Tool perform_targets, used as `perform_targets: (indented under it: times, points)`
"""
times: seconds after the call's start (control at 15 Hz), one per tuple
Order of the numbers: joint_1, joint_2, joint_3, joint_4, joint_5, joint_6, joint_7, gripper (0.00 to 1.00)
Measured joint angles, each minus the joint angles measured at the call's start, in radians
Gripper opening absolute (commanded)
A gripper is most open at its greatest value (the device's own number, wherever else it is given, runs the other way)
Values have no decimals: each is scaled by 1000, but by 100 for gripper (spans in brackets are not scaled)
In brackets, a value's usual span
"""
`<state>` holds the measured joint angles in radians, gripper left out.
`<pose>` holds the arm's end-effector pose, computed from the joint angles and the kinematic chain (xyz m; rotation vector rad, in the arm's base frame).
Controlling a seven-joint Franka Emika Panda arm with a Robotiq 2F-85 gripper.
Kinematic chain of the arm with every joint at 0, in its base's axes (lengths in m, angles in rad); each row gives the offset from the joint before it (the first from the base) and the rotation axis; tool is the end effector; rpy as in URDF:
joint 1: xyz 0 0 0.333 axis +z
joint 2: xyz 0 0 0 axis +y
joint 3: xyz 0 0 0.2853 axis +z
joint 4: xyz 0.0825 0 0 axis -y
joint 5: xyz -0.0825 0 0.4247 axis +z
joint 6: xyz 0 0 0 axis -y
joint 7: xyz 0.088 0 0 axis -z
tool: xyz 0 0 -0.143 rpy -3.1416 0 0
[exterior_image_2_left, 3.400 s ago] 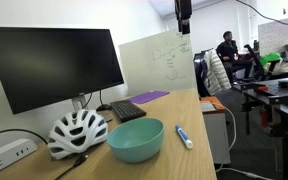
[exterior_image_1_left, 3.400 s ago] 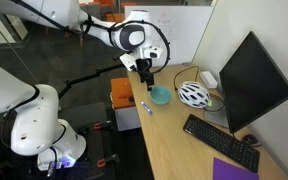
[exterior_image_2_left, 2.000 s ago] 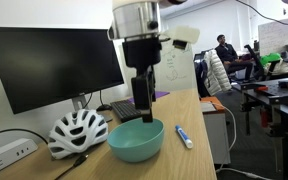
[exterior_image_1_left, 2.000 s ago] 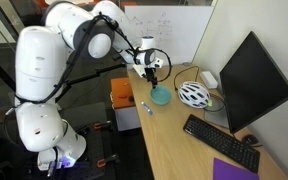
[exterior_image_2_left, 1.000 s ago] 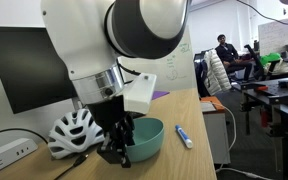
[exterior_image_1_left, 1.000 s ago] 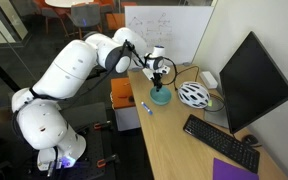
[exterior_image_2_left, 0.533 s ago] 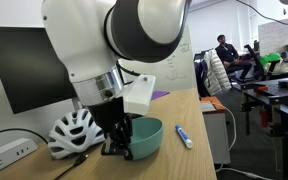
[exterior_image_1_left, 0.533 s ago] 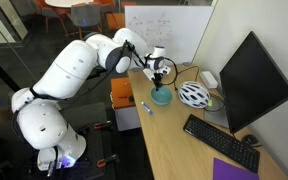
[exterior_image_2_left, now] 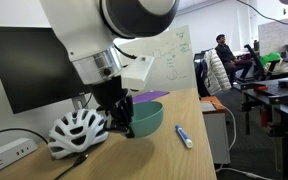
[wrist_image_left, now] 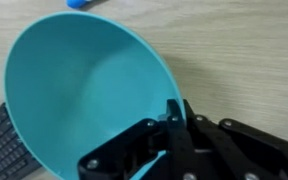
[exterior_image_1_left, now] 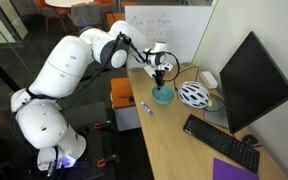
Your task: Move the bowl to the right
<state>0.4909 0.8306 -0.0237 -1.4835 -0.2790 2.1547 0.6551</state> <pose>0.6342 0.2993 0.0852 2.8558 -0.0119 -0.0112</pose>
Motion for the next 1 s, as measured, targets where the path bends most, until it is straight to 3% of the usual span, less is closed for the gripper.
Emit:
perform_targets:
  times: [0.53,0.73,1.0]
  points:
    - [-101,-226,-102,-416,-16,73,2,1]
    - [-135,-328,-111,-624,-52,215,25,1]
    - [-137,-409,-158,-858,-216,488,121,1]
